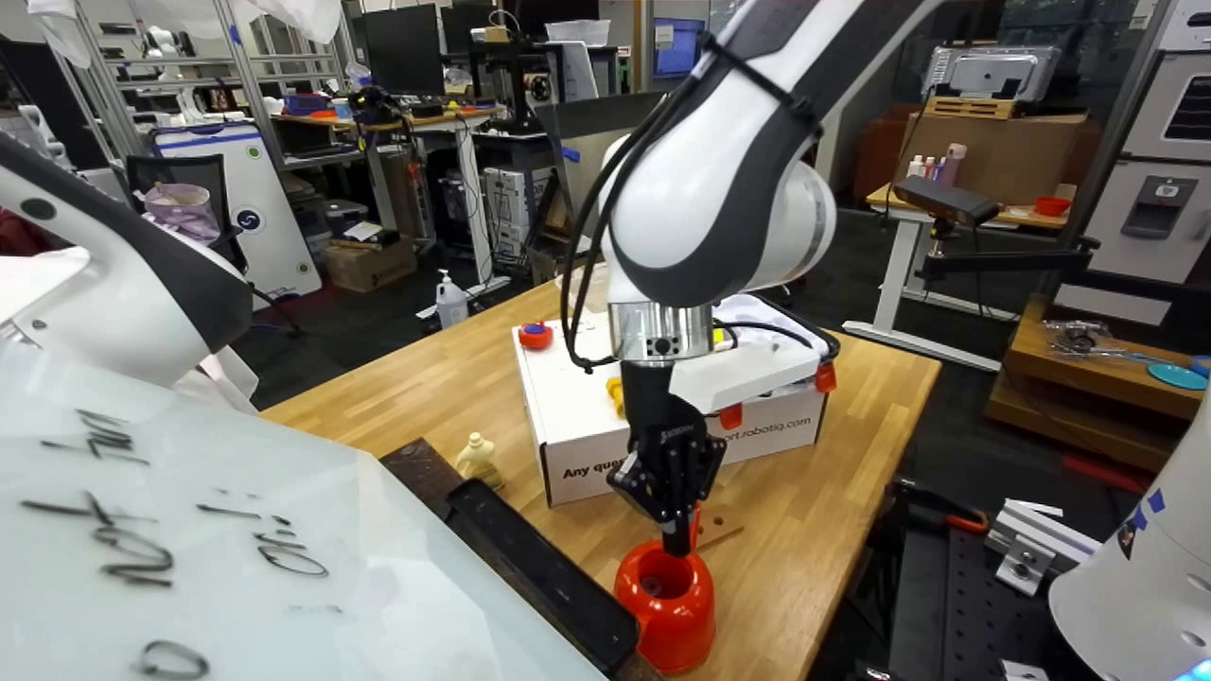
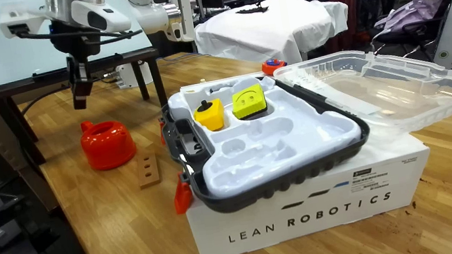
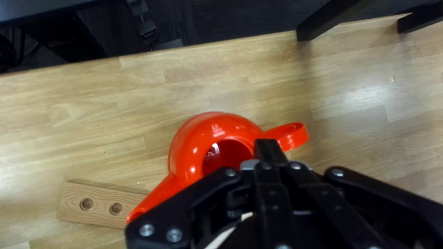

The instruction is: Pick up the bolt from the table and put it in the orange kettle.

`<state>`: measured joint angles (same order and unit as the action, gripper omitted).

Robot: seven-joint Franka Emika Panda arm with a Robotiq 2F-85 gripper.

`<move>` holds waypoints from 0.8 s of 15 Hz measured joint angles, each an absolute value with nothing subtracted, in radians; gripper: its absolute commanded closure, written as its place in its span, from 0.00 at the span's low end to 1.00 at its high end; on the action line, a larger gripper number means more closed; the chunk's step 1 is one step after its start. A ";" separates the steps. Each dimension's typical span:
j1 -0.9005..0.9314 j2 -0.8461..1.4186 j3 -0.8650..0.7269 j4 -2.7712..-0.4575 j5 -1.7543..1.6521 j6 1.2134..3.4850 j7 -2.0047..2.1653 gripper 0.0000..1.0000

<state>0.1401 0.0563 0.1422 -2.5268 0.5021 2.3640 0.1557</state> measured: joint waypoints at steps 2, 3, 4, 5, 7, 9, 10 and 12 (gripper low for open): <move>0.140 -0.025 0.142 -2.602 0.539 2.356 0.156 1.00; 0.140 -0.068 0.141 -2.640 0.554 2.356 0.156 1.00; 0.140 -0.112 0.139 -2.679 0.563 2.355 0.156 1.00; 0.140 -0.159 0.134 -2.719 0.566 2.355 0.156 1.00; 0.139 -0.255 0.112 -2.799 0.565 2.346 0.155 0.73; 0.123 -0.325 0.073 -2.813 0.538 2.308 0.155 0.85; 0.110 -0.345 0.053 -2.808 0.527 2.278 0.154 0.77; 0.103 -0.358 0.041 -2.809 0.522 2.258 0.150 0.73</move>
<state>0.1030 -0.3579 0.0415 -2.8085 0.5222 2.2582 0.1502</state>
